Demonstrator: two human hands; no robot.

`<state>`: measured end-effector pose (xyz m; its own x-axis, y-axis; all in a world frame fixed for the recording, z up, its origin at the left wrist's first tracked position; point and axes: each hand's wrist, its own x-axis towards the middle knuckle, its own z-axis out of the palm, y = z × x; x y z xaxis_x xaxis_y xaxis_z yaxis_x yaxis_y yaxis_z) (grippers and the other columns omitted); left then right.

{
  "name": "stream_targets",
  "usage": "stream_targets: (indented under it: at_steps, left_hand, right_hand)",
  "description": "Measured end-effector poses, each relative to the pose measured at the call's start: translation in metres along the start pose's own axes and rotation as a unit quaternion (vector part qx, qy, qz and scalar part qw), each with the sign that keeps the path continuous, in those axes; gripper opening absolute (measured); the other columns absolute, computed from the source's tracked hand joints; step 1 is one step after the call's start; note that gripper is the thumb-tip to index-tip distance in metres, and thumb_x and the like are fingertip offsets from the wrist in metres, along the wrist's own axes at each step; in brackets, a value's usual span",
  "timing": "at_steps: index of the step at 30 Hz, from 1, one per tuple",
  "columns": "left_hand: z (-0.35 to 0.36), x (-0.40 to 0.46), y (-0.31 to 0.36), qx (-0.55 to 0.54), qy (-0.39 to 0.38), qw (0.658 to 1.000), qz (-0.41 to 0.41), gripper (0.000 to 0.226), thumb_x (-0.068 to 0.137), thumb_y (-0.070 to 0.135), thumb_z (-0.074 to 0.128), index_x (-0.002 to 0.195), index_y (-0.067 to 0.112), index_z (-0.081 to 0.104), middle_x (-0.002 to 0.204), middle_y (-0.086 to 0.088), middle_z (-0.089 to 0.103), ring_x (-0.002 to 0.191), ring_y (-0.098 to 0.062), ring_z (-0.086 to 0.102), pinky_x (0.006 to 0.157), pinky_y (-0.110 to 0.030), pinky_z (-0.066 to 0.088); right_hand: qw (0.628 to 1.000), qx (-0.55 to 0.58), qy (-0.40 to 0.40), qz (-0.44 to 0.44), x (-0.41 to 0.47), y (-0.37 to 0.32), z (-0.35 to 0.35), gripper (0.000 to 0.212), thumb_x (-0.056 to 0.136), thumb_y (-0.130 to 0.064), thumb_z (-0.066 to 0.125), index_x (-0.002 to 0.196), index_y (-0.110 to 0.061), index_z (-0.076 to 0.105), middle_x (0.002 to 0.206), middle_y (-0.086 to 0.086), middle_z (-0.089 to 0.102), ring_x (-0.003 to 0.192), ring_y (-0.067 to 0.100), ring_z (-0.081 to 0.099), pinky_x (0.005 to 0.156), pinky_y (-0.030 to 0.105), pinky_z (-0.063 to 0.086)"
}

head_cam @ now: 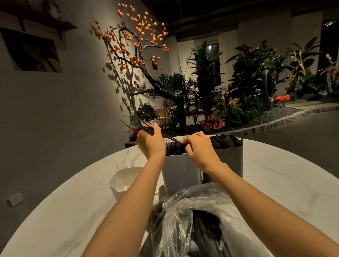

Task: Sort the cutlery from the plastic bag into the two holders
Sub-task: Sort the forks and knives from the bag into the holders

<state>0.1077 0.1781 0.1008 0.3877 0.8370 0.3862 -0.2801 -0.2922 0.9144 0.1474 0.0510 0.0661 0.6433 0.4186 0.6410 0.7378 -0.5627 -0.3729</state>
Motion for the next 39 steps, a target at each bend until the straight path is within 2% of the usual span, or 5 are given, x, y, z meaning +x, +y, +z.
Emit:
stream_targets:
  at_steps: [5,11,18,30,39]
  left_hand:
    - [-0.007,0.002,-0.001,0.009,0.034,0.999,0.023,0.029,0.095,0.028,0.057,0.098,0.000,0.066,0.087,-0.007,0.065,0.077,-0.020,0.063,0.061,-0.024,0.052]
    - [-0.005,0.000,-0.007,0.054,-0.036,0.997,0.052,0.029,0.090,0.043,0.059,0.095,0.015,0.062,0.104,-0.007,0.067,0.100,-0.024,0.062,0.089,-0.044,0.053]
    - [0.006,0.002,-0.006,0.213,-0.142,0.956,0.144,0.037,0.085,0.035,0.069,0.069,0.003,0.060,0.071,-0.009,0.065,0.078,-0.031,0.060,0.076,-0.040,0.052]
    - [0.002,0.007,-0.003,0.231,-0.131,0.958,0.105,0.056,0.077,0.060,0.069,0.080,0.003,0.067,0.088,-0.008,0.069,0.094,-0.026,0.060,0.073,-0.026,0.039]
    - [0.003,0.010,-0.010,0.251,-0.159,0.951,0.082,0.055,0.077,0.055,0.072,0.069,0.003,0.058,0.066,-0.009,0.060,0.062,-0.022,0.056,0.056,-0.035,0.046]
  right_hand:
    - [1.000,-0.010,-0.007,0.011,0.001,0.001,0.002,0.027,0.097,-0.014,0.043,0.111,-0.009,0.065,0.116,0.004,0.064,0.120,0.021,0.041,0.098,0.035,0.028]
    - [1.000,-0.021,0.003,0.002,0.000,0.001,0.004,0.026,0.096,-0.016,0.043,0.110,-0.011,0.064,0.116,0.004,0.064,0.118,0.021,0.042,0.095,0.035,0.029]
    - [0.999,-0.043,0.005,0.001,0.002,0.000,0.003,0.026,0.096,-0.017,0.044,0.109,-0.013,0.066,0.116,0.002,0.064,0.118,0.021,0.043,0.095,0.036,0.030]
    - [0.996,-0.069,-0.044,-0.024,0.017,-0.010,0.002,0.031,0.098,-0.036,0.050,0.125,-0.025,0.060,0.109,0.001,0.068,0.113,0.021,0.051,0.095,0.038,0.028]
    - [0.999,-0.045,0.004,0.012,0.022,-0.013,0.005,0.019,0.095,-0.033,0.056,0.111,-0.024,0.061,0.102,-0.003,0.072,0.101,0.018,0.061,0.097,0.037,0.030]
